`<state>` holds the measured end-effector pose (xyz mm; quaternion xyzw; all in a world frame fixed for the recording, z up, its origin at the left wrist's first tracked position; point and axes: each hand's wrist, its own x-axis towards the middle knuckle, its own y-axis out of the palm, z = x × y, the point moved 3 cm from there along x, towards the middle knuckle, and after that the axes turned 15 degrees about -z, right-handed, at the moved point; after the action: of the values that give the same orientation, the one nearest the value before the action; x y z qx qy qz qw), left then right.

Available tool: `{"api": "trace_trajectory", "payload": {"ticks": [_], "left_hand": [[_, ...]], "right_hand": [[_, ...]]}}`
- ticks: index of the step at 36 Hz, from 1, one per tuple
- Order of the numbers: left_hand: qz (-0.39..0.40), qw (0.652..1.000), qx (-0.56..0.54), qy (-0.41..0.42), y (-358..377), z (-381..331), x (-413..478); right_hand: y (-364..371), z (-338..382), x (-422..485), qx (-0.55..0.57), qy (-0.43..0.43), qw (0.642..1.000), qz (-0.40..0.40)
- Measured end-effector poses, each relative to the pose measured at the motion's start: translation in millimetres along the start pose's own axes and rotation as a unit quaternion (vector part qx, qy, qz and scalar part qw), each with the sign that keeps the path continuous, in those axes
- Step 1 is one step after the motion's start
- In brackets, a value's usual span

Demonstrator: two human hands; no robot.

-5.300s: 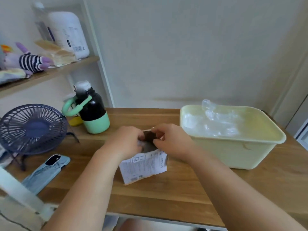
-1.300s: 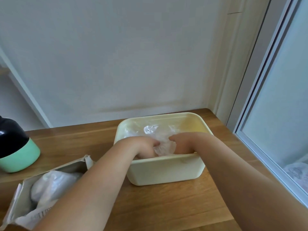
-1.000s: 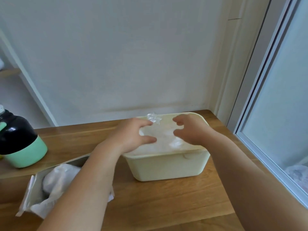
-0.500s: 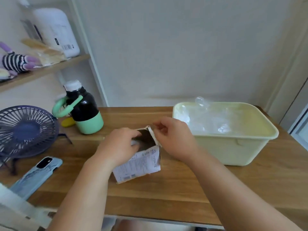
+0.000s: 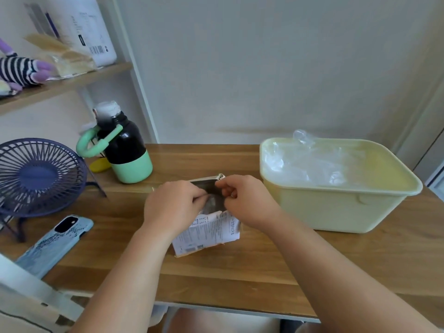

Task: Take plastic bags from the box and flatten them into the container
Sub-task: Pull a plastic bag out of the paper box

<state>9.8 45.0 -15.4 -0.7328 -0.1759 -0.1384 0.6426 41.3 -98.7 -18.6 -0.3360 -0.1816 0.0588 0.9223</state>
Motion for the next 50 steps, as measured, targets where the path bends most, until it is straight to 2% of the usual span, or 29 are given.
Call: {"api": "trace_trajectory", "payload": {"ticks": [7, 10, 15, 17, 19, 20, 22, 23, 24, 28, 33, 35, 37, 42, 47, 50], "left_hand": [[-0.114, 0.976, -0.187, -0.002, 1.1, 4.9, -6.5], [-0.161, 0.962, -0.22, -0.006, 1.5, 7.3, -8.1], [-0.181, 0.946, -0.268, -0.03, 3.6, 12.3, -7.6], [-0.175, 0.925, -0.327, -0.078, 1.4, 13.6, -7.6], [-0.163, 0.876, -0.422, -0.166, -1.6, 16.1, -7.4], [-0.159, 0.832, -0.485, -0.218, -3.6, 18.0, -6.8], [-0.152, 0.712, -0.605, -0.321, -8.3, 24.0, -5.1], [-0.152, 0.657, -0.647, -0.355, -9.9, 29.0, -3.9], [-0.155, 0.619, -0.675, -0.371, -12.4, 32.7, -2.5], [-0.202, 0.543, -0.738, -0.346, -23.3, 43.8, 3.3], [-0.204, 0.407, -0.834, -0.311, -35.1, 45.8, 8.3], [-0.188, 0.4, -0.842, -0.307, -37.3, 41.9, 9.1], [-0.176, 0.422, -0.83, -0.321, -37.3, 32.9, 7.7], [-0.179, 0.475, -0.787, -0.351, -29.9, 12.0, 3.7], [-0.158, 0.485, -0.795, -0.329, -24.0, -11.3, 5.2], [-0.161, 0.483, -0.797, -0.325, -21.0, -20.1, 8.8]], "right_hand": [[3.4, -5.7, 1.5, 0.026, 0.008, 1.0, -0.016], [7.0, -7.6, 1.3, 0.036, 0.009, 0.999, -0.015], [8.0, -9.8, 0.0, 0.062, 0.023, 0.998, -0.012], [7.8, -9.8, -0.2, 0.06, 0.022, 0.998, -0.011], [8.2, -9.8, 0.2, 0.057, 0.021, 0.998, -0.009], [8.5, -9.4, 0.4, 0.056, 0.022, 0.998, -0.008], [8.1, -7.7, 1.0, 0.056, 0.024, 0.998, -0.005], [7.1, -6.7, 1.8, 0.056, 0.027, 0.998, -0.002], [5.3, -5.6, 3.4, 0.056, 0.028, 0.998, 0.0], [-4.2, 4.9, 7.9, 0.064, 0.034, 0.997, 0.01], [-10.7, 18.8, 8.5, 0.122, 0.041, 0.991, -0.043], [-13.7, 25.8, 6.7, 0.177, 0.041, 0.982, -0.055], [-15.9, 30.8, 4.5, 0.246, 0.059, 0.967, -0.037], [-16.0, 32.6, 1.2, 0.391, 0.183, 0.898, 0.087], [-32.7, 32.6, -2.3, 0.469, 0.194, 0.86, 0.051], [-43.0, 28.9, -4.7, 0.509, 0.21, 0.832, 0.067]]}}
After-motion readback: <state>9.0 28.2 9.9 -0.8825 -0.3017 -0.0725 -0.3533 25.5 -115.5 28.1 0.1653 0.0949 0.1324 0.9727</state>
